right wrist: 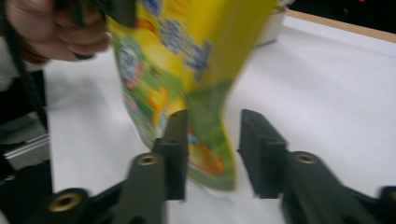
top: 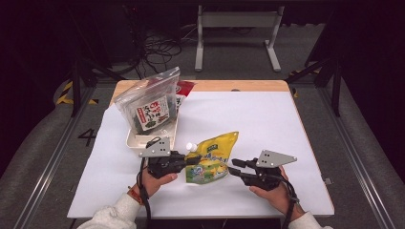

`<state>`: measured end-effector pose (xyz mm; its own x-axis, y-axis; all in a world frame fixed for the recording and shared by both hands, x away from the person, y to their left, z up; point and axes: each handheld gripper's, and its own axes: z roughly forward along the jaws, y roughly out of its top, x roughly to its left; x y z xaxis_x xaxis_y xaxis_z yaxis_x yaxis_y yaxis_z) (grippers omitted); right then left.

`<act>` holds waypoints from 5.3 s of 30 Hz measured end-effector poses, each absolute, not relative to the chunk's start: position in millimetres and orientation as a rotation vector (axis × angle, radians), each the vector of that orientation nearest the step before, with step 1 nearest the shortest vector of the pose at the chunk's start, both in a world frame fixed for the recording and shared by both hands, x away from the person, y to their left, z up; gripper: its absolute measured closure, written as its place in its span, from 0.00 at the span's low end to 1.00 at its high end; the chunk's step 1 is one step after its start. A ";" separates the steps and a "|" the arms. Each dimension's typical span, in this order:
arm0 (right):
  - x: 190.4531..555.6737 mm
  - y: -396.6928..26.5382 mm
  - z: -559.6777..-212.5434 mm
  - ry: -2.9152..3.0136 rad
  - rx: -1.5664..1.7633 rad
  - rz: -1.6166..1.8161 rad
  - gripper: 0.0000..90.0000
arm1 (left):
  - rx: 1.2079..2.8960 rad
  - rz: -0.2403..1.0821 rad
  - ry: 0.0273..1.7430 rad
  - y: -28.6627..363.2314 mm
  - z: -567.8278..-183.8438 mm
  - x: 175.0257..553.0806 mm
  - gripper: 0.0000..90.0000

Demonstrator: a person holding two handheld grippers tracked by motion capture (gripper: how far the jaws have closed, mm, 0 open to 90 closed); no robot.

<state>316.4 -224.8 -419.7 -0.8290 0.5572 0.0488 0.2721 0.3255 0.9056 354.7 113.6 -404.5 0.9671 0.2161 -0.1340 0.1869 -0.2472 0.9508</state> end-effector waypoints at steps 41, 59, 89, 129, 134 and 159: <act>302.1 -252.0 -435.5 2.271 0.894 1.283 0.38 | 1.740 0.390 0.350 198.4 -339.3 352.9 1.00; 304.2 -250.8 -438.8 2.271 0.922 1.284 0.36 | 1.796 0.513 0.376 219.2 -332.8 379.8 1.00; 306.0 -245.8 -443.4 2.313 0.920 1.262 0.33 | 1.766 0.297 0.364 266.4 -357.3 390.4 0.99; 307.4 -242.4 -443.2 2.339 0.910 1.250 0.30 | 1.866 0.324 0.495 253.9 -383.9 393.8 0.99; 308.1 -241.6 -443.6 2.343 0.910 1.252 0.30 | 1.906 0.328 0.499 248.6 -389.1 394.3 0.99; 308.5 -241.8 -444.5 2.355 0.909 1.252 0.30 | 1.794 0.355 0.544 229.3 -384.0 398.0 0.99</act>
<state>308.5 -241.8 -444.5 -0.7453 0.6666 0.0133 0.3840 0.4128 0.8259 398.0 229.3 -384.0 0.8458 0.5323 -0.0365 0.1814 -0.2225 0.9579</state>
